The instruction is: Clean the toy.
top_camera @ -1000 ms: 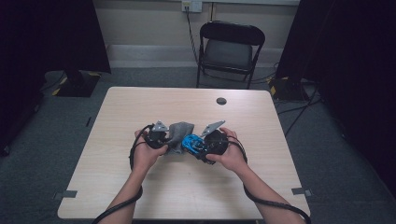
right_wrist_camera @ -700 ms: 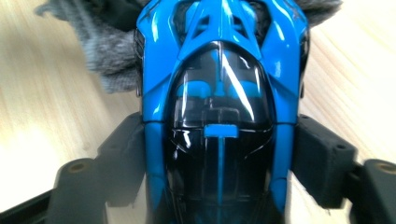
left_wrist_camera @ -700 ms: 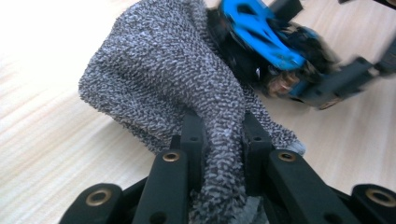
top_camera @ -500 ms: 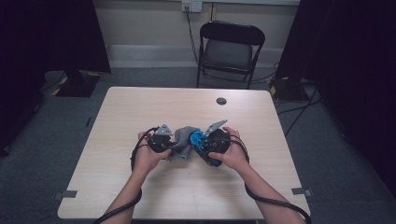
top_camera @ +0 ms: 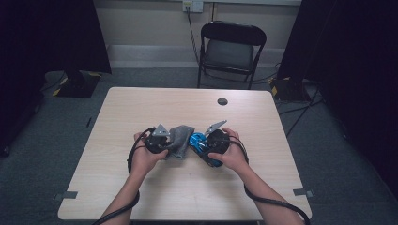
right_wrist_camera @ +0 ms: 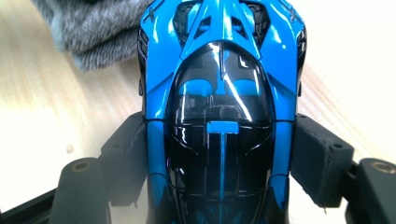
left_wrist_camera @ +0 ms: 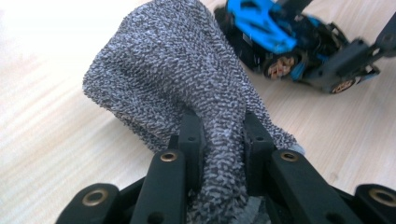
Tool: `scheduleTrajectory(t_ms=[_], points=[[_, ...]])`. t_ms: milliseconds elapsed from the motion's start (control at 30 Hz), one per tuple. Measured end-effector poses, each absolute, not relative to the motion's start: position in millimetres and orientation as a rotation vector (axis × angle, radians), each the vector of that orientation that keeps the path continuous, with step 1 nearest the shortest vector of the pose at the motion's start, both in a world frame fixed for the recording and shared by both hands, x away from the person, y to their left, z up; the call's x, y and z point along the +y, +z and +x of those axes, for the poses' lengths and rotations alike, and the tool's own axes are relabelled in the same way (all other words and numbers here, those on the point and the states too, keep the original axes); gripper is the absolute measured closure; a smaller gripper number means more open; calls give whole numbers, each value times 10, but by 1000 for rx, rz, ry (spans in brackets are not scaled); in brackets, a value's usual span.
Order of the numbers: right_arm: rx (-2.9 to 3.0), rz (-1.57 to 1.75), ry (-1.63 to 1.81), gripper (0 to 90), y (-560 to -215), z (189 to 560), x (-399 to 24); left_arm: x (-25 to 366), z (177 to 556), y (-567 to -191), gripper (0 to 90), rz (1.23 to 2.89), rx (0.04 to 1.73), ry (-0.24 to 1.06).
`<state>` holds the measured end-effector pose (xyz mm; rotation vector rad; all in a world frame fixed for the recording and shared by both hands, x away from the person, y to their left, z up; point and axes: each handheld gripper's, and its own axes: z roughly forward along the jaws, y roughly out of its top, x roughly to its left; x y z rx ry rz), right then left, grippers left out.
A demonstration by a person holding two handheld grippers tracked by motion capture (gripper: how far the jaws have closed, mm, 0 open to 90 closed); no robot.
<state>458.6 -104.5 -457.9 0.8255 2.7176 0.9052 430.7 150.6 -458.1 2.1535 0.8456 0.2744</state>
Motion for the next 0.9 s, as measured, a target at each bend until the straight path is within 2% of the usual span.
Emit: scheduleTrajectory(t_ms=[333,767,900], points=[[2747,855,816,276,-4597,4658,-1001,1650,4290,-4596,739,2172,876,325],[2752,832,805,264,-4774,4650,-1003,1684,4253,-4694,736,2177,892,298],[2742,808,827,222,-4791,4624,-1047,1679,4256,-4713,735,2177,892,303]])
